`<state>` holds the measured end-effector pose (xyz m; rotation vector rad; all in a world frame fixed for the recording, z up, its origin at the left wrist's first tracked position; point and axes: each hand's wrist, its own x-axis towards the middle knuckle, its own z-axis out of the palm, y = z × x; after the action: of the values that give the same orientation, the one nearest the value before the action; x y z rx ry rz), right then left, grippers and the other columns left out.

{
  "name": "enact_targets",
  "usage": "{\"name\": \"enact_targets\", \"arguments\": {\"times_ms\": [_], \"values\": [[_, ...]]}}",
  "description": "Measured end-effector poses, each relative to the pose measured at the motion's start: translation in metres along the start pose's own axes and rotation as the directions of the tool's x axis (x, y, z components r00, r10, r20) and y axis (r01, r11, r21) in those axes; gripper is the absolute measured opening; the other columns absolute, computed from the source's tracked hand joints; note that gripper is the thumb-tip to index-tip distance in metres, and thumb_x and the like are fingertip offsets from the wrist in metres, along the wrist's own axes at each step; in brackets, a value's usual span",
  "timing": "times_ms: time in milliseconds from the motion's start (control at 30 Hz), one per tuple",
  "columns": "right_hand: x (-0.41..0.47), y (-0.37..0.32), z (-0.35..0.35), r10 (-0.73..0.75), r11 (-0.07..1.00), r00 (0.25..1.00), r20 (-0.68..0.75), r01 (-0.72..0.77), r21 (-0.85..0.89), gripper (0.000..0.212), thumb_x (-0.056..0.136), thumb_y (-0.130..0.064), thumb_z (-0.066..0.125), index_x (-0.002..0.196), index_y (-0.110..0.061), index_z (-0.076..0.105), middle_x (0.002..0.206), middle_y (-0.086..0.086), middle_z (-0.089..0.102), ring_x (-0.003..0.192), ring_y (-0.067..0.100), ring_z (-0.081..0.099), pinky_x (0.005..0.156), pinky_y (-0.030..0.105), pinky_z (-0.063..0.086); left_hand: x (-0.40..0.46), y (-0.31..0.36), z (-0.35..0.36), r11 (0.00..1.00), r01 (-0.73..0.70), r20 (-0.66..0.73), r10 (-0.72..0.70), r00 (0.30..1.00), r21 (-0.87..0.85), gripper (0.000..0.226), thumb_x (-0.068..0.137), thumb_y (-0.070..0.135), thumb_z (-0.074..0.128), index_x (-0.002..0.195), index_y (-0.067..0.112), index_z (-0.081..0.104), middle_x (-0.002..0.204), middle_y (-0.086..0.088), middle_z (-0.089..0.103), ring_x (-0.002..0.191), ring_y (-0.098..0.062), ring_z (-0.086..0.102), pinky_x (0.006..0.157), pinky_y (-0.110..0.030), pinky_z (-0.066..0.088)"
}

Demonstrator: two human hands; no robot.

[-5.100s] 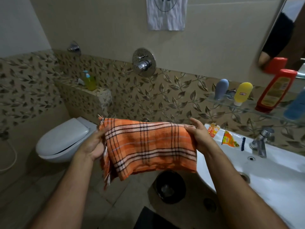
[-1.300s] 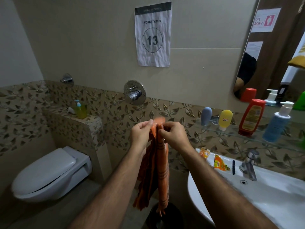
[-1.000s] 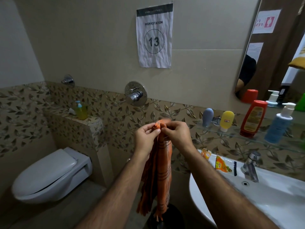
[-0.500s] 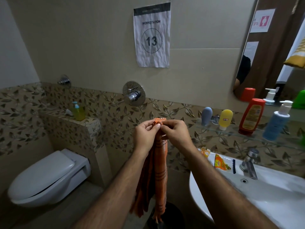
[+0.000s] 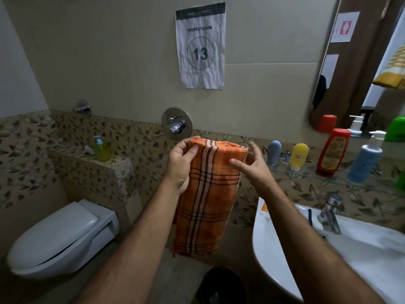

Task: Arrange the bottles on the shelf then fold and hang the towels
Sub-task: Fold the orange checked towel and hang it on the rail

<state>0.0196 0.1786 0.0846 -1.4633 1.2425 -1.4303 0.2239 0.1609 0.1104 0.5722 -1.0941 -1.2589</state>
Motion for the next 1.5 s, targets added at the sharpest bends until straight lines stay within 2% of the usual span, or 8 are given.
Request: {"name": "enact_targets", "arguments": {"times_ms": [133,367,633,800,1033,1200,1367,1500], "values": [[0.0,-0.013,0.001,-0.043,0.993,0.936,0.349,0.002,0.116,0.061,0.074,-0.025,0.082,0.131,-0.018,0.058,0.125,0.008,0.068,0.117,0.026,0.064,0.101,0.045,0.05,0.002,0.009,-0.007,0.999,-0.015,0.077,0.018,0.997,-0.041,0.02,0.096,0.002,0.051,0.103,0.013,0.066,0.087,-0.002,0.075,0.079,-0.011,0.071,0.068,-0.025,0.057],[-0.013,-0.043,-0.003,-0.173,0.979,0.985,0.028,0.168,0.115,0.023,0.082,-0.013,0.077,0.103,-0.021,0.075,0.103,0.006,0.077,0.097,0.023,0.074,0.082,0.034,0.06,0.014,0.011,-0.004,0.988,-0.109,0.047,0.104,0.993,0.106,0.02,0.093,0.004,0.059,0.103,0.017,0.07,0.094,0.002,0.076,0.088,-0.01,0.07,0.072,-0.023,0.058],[-0.033,-0.101,-0.051,-0.436,0.894,0.881,-0.184,0.401,-0.199,0.025,0.082,-0.015,0.077,0.107,-0.015,0.075,0.101,-0.001,0.077,0.098,0.016,0.072,0.09,0.037,0.057,0.033,-0.004,0.066,0.983,-0.055,0.255,0.099,0.962,-0.174,0.03,0.093,0.024,0.058,0.119,0.009,0.063,0.109,-0.01,0.073,0.101,-0.02,0.069,0.085,-0.031,0.057],[-0.044,-0.128,-0.102,-0.454,0.883,0.852,-0.262,0.391,-0.262,0.022,0.083,-0.015,0.077,0.105,-0.018,0.075,0.099,0.001,0.077,0.095,0.017,0.073,0.084,0.036,0.059,0.024,-0.036,0.124,0.997,0.073,0.581,-0.081,0.81,0.038,0.074,0.069,0.065,0.072,0.126,0.019,0.063,0.124,-0.011,0.068,0.115,-0.031,0.064,0.088,-0.044,0.056],[-0.07,-0.152,-0.181,-0.455,0.887,0.802,-0.386,0.373,-0.271,0.026,0.079,-0.02,0.08,0.104,-0.021,0.073,0.099,0.006,0.077,0.093,0.022,0.074,0.079,0.037,0.06,0.018,-0.054,0.221,0.993,0.111,0.573,-0.061,0.817,-0.052,0.045,0.072,0.045,0.081,0.109,0.021,0.072,0.108,-0.007,0.074,0.099,-0.026,0.071,0.085,-0.041,0.059],[-0.1,-0.14,-0.244,-0.241,0.971,0.94,-0.243,0.23,-0.069,0.066,0.076,-0.027,0.083,0.134,-0.02,0.051,0.126,0.012,0.066,0.116,0.032,0.064,0.089,0.045,0.057,0.007,-0.059,0.279,0.985,0.086,0.577,0.018,0.816,-0.151,0.047,0.079,0.043,0.072,0.116,0.013,0.067,0.11,-0.009,0.074,0.103,-0.027,0.07,0.083,-0.037,0.057],[-0.117,-0.108,-0.262,-0.185,0.982,0.902,-0.39,0.159,-0.098,0.039,0.084,-0.018,0.074,0.122,-0.014,0.064,0.113,0.01,0.073,0.104,0.03,0.07,0.082,0.039,0.06,0.009,-0.078,0.307,0.978,0.162,0.706,-0.022,0.708,-0.133,0.049,0.083,0.04,0.072,0.122,0.012,0.063,0.116,-0.013,0.071,0.107,-0.031,0.068,0.082,-0.038,0.057],[-0.125,-0.107,-0.281,-0.195,0.981,0.818,-0.541,0.149,-0.128,0.034,0.081,-0.02,0.078,0.112,-0.01,0.069,0.105,0.014,0.075,0.097,0.033,0.072,0.079,0.047,0.061,0.008,-0.103,0.317,0.964,0.266,0.786,-0.169,0.595,0.006,0.082,0.065,0.057,0.082,0.128,0.011,0.055,0.113,-0.01,0.072,0.104,-0.028,0.069,0.076,-0.033,0.059]]}}
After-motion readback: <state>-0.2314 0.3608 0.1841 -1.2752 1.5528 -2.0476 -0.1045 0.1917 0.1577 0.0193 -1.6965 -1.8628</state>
